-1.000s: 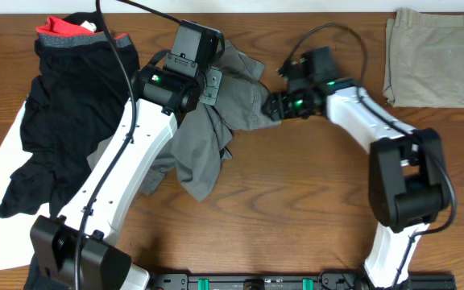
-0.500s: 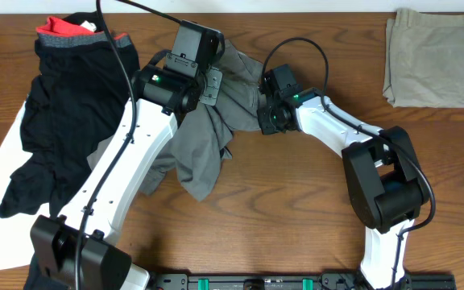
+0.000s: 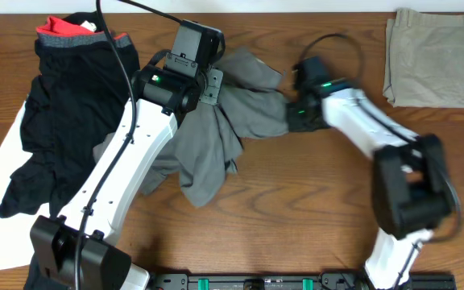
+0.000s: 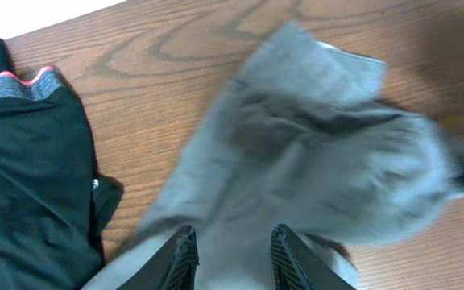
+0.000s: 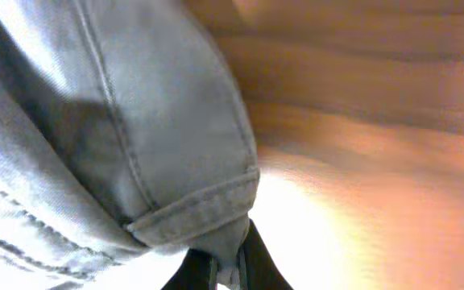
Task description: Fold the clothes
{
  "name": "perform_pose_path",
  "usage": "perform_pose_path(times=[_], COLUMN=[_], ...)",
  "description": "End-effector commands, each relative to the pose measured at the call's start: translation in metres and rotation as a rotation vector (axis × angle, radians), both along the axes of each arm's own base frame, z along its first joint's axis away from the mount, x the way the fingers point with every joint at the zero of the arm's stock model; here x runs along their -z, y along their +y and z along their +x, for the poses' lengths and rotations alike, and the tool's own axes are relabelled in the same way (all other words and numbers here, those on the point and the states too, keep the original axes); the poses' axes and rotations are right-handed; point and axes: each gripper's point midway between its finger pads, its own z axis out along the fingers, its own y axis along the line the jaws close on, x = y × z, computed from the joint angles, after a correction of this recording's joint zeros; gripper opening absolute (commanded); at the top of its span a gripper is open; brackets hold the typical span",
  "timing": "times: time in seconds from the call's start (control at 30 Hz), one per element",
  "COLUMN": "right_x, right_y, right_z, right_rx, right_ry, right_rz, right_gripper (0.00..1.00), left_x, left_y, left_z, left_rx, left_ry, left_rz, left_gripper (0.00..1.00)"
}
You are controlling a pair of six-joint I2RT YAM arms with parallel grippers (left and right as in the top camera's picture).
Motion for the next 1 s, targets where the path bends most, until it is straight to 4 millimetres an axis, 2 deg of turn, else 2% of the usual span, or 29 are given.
perform_pose_path(times=[0.0, 0.1, 0.17, 0.3, 0.43, 0.5, 0.57, 0.73, 0.83, 0.97], right_x=[-0.078, -0.110, -0.120, -0.116, -0.109, -0.109, -0.110, -0.111, -0.112, -0.112], right_y=[-0.054, -0.079, -0.088, -0.095, -0.094, -0.094, -0.094, -0.092, -0.090, -0.089], right_z=[0.015, 0.012, 0.006, -0.011, -0.021, -0.020, -0.019, -0.018, -0.016, -0.015], right_rx=[0.130, 0.102, 0.070, 0.026, 0.010, 0.013, 0.014, 0.010, 0.006, 0.008], right_ry=[-0.167, -0.231, -0.240, -0.181, -0.133, -0.135, -0.139, -0.145, -0.154, -0.157], right_rz=[0.007, 0.029, 0.047, 0.027, 0.021, 0.022, 0.022, 0.033, 0.038, 0.046], right_gripper=[0.01, 0.01, 0.01, 0.01, 0.01, 0.01, 0.01, 0.01, 0.01, 0.01], left_x=[-0.002, -0.005, -0.009, -0.013, -0.005, 0.008, 0.030, 0.086, 0.108, 0.135], left_y=[0.005, 0.004, 0.002, 0.000, -0.016, -0.019, -0.019, -0.037, -0.051, -0.058], left_z=[0.003, 0.007, 0.012, 0.030, 0.046, 0.049, 0.049, 0.033, 0.024, 0.009], left_rx=[-0.013, -0.013, -0.014, -0.015, 0.093, 0.115, 0.128, 0.302, 0.408, 0.475], left_ry=[-0.013, -0.031, -0.055, -0.105, -0.101, -0.063, 0.007, 0.186, 0.247, 0.339], left_rz=[0.008, 0.000, -0.010, -0.054, -0.158, -0.194, -0.214, -0.240, -0.270, -0.279], left_gripper=[0.33, 0.33, 0.33, 0.33, 0.32, 0.30, 0.27, 0.26, 0.26, 0.25])
